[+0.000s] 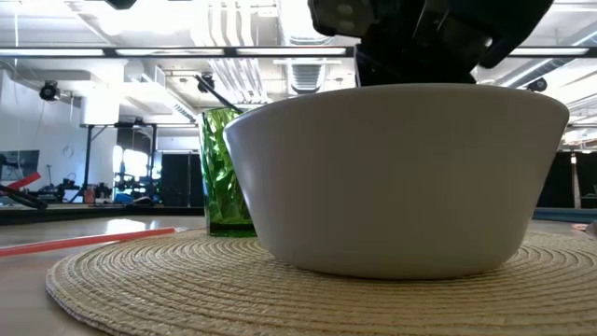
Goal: Pick & Place Utensil
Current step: Put the blue fork into the white bowl on the brown mat
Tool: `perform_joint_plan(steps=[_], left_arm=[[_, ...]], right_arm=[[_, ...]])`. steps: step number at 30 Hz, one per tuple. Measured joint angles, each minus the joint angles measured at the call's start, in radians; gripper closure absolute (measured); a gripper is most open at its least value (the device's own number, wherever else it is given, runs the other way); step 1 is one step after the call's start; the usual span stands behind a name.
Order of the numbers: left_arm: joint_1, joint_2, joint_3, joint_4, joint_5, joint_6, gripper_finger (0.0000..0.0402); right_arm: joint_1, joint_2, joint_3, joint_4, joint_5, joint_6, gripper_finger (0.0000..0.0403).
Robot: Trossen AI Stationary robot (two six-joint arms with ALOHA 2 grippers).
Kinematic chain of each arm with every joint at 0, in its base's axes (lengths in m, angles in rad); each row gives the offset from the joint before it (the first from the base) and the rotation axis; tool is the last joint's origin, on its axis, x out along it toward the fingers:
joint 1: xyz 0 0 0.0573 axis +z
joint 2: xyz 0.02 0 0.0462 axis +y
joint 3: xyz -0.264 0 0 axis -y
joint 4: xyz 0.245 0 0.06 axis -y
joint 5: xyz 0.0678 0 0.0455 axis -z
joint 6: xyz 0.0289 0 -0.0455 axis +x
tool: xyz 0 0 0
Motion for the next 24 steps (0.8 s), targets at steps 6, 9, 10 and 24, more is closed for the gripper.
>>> perform_joint_plan(steps=[6,9,10,24], left_arm=[[0.000,0.000,0.000,0.000,0.000,0.000,0.0248],[0.000,0.000,0.000,0.000,0.000,0.000,0.0248],[0.000,0.000,0.000,0.000,0.000,0.000,0.0248],[0.000,0.000,0.000,0.000,0.000,0.000,0.0248]], right_arm=[[-0.001,0.000,-0.013,0.001,-0.001,0.004,0.0390],[-0.004,0.000,-0.017,0.003,-0.009,0.006,0.0390],[-0.005,0.000,-0.018,0.003,-0.011,0.007,0.0390],[-0.005,0.000,-0.018,0.013,-0.012,0.026,0.0390]])
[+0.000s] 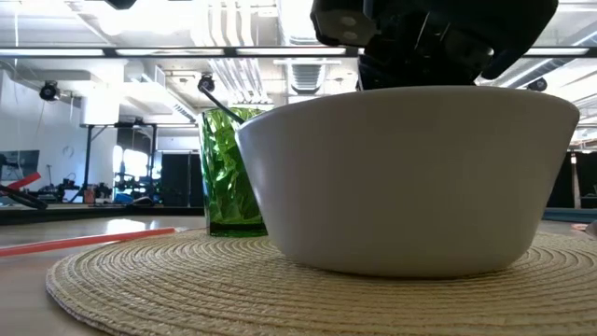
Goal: Pick & Place Utensil
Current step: Put the blue fork into the white bowl on the brown mat
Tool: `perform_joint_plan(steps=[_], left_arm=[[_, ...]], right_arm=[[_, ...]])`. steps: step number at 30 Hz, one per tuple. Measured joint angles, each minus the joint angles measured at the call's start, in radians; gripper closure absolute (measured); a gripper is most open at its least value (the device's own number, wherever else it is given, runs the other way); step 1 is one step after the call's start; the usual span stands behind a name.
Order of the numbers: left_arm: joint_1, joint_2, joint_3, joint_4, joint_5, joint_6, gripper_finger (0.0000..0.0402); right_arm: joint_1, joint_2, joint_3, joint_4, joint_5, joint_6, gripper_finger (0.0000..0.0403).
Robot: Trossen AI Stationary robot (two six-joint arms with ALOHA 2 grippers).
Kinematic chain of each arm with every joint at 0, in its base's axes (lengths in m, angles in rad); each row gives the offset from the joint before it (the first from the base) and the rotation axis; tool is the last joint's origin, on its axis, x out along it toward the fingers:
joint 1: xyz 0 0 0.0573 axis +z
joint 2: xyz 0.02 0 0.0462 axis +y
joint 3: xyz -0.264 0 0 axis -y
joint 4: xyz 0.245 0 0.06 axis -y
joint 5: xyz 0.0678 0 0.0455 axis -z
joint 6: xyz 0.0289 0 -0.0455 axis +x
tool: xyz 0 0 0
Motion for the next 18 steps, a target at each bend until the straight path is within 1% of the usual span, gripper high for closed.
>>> perform_joint_plan(steps=[18], left_arm=[[0.000,0.000,0.000,0.000,0.000,0.000,0.0248]], right_arm=[[0.000,0.000,0.000,0.003,-0.017,0.000,0.0390]])
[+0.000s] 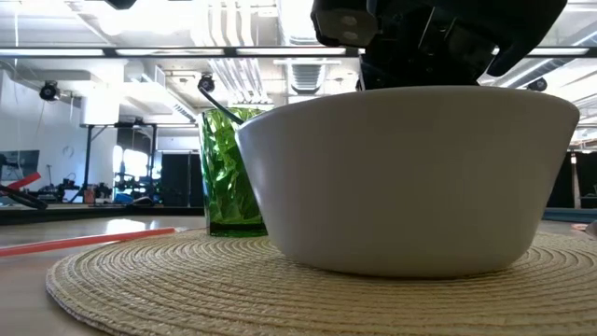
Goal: Pick & Place Utensil
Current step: Put the blue fork into the white bowl on the brown mat, then put the orange straw into the green cup on the brown mat
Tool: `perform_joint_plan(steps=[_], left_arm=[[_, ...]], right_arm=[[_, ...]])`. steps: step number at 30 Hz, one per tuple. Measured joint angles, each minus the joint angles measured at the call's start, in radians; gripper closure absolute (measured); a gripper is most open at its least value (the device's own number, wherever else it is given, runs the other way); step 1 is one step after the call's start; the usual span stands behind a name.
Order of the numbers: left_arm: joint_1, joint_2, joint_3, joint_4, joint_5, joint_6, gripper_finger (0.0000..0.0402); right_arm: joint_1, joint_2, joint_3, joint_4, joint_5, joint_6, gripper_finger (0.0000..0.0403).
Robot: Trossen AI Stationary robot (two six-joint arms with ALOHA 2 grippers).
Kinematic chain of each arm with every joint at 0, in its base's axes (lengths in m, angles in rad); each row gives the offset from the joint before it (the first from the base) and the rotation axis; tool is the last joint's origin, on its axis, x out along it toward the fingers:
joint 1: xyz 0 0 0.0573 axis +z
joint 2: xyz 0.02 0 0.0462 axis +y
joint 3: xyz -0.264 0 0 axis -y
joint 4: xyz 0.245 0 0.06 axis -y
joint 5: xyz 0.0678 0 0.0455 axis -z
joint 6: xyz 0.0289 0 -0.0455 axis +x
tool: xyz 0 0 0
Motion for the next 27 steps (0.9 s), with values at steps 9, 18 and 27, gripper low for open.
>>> perform_joint_plan(steps=[9,18,27], left_arm=[[0.000,0.000,0.000,0.000,0.000,0.000,0.0248],[0.000,0.000,0.000,0.000,0.000,0.000,0.0248],[0.000,-0.002,0.000,0.000,0.000,0.000,0.0250]], right_arm=[[0.000,0.000,0.000,0.000,0.000,0.000,0.0384],[0.001,0.000,0.000,-0.002,-0.001,-0.001,0.0312],[0.005,-0.024,0.000,-0.019,-0.005,-0.005,0.0276]])
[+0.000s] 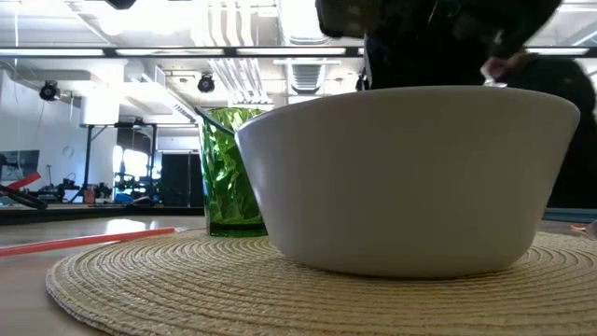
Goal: Pick & Place Utensil
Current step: Put the orange straw into the green cup on the brown mat
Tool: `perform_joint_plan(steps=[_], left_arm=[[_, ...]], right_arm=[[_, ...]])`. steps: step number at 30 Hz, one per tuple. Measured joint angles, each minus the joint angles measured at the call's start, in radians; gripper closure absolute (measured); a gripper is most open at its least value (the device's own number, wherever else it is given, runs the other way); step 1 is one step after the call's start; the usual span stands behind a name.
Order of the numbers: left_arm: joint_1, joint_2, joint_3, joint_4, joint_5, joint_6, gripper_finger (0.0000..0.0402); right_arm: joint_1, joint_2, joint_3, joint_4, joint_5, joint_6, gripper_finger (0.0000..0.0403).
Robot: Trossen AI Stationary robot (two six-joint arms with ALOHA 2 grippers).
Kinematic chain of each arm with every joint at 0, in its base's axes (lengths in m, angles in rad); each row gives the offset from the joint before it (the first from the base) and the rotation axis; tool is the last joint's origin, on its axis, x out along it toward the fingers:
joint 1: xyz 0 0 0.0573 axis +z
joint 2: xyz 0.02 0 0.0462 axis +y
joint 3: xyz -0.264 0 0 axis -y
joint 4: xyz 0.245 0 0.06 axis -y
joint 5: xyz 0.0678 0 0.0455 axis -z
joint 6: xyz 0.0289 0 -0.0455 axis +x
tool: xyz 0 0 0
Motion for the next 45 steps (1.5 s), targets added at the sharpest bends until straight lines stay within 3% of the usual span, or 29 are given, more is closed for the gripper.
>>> perform_joint_plan(steps=[6,12,20,25,36,45], left_arm=[[0.000,-0.006,0.025,-0.037,-0.004,0.000,0.0250],[0.000,-0.005,0.135,-0.247,-0.091,-0.018,0.0250],[0.000,0.014,0.271,-0.526,-0.132,-0.206,0.0250],[0.000,0.060,0.318,-0.673,-0.126,-0.344,0.0250],[-0.001,0.197,0.321,-0.706,0.055,-0.549,0.0250],[-0.012,0.322,0.320,-0.717,0.142,-0.668,0.0250]], right_arm=[[0.005,-0.064,0.000,-0.039,-0.003,0.000,0.0262],[0.010,-0.140,-0.002,-0.097,0.001,-0.027,0.0257],[0.009,-0.252,-0.006,-0.261,0.017,-0.036,0.0272],[0.009,-0.344,-0.016,-0.336,0.099,-0.035,0.0280],[0.009,-0.537,-0.043,-0.435,0.197,-0.007,0.0273],[0.009,-0.575,-0.043,-0.522,0.223,0.061,0.0272]])
